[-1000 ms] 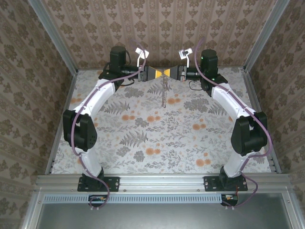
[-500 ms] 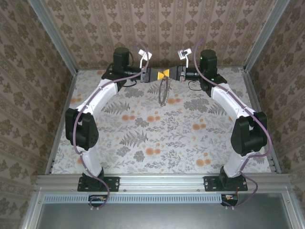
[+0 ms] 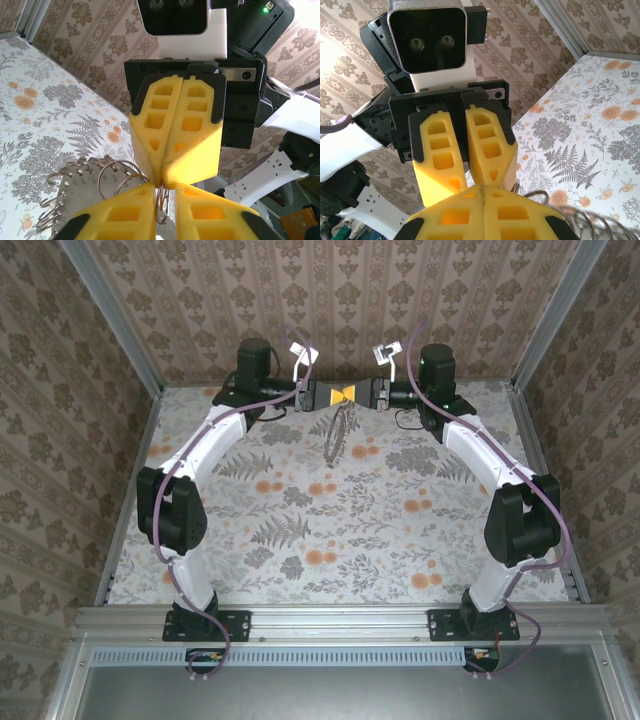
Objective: Put the keys on the keyring
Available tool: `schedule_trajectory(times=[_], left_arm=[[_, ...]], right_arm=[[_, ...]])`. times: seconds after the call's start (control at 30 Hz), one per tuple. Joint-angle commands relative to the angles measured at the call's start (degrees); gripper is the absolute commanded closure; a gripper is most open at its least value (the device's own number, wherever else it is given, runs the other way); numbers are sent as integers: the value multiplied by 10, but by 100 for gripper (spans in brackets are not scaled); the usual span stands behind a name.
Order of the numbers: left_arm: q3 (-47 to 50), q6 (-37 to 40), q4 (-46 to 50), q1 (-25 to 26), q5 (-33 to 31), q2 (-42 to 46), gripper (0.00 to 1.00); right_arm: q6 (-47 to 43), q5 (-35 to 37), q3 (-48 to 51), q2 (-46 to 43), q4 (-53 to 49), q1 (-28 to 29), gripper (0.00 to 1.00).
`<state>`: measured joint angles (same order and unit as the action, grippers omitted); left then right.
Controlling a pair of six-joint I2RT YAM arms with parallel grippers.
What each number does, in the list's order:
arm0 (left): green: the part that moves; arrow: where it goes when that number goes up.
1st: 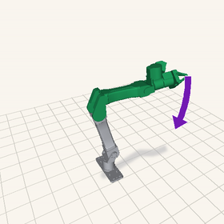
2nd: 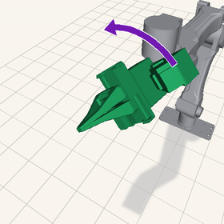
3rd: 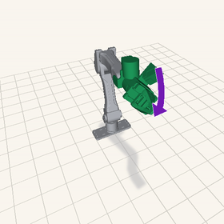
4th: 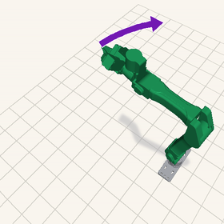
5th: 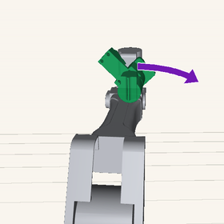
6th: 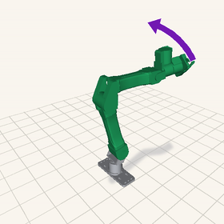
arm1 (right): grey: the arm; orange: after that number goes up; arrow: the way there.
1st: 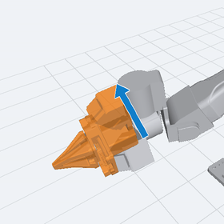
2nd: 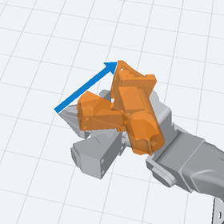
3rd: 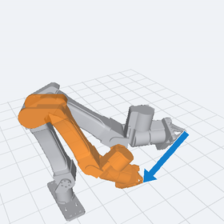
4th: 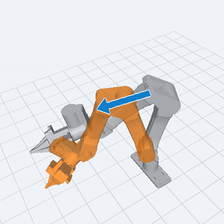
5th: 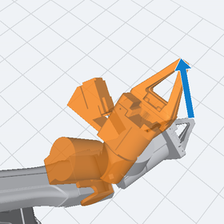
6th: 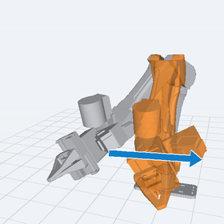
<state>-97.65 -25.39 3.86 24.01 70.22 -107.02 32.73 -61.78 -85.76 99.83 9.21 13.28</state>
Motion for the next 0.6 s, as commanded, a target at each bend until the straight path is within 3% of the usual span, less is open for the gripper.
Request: schedule_trajectory(times=[0.0, 0.13, 0.27, 0.37, 0.43, 0.57], left_arm=[[-19, 11, -7, 0, 2, -3, 92], [-16, 8, -13, 1, 2, -3, 100], [-14, 2, -24, 3, 2, -3, 100], [-6, -12, -46, 3, 0, 2, 100], [-2, -24, -65, 3, -2, 4, 100], [-2, -46, -92, 3, -5, 5, 100]], right_arm=[[-12, -9, 1, -10, 12, 3, 100], [-9, -8, 1, -10, 15, 3, 100], [-2, -4, 0, -13, 20, 3, 100], [15, 12, 13, -28, 39, -3, 75], [29, 23, 26, -44, 57, -10, 65], [35, 43, 65, -83, 78, -26, 60]])
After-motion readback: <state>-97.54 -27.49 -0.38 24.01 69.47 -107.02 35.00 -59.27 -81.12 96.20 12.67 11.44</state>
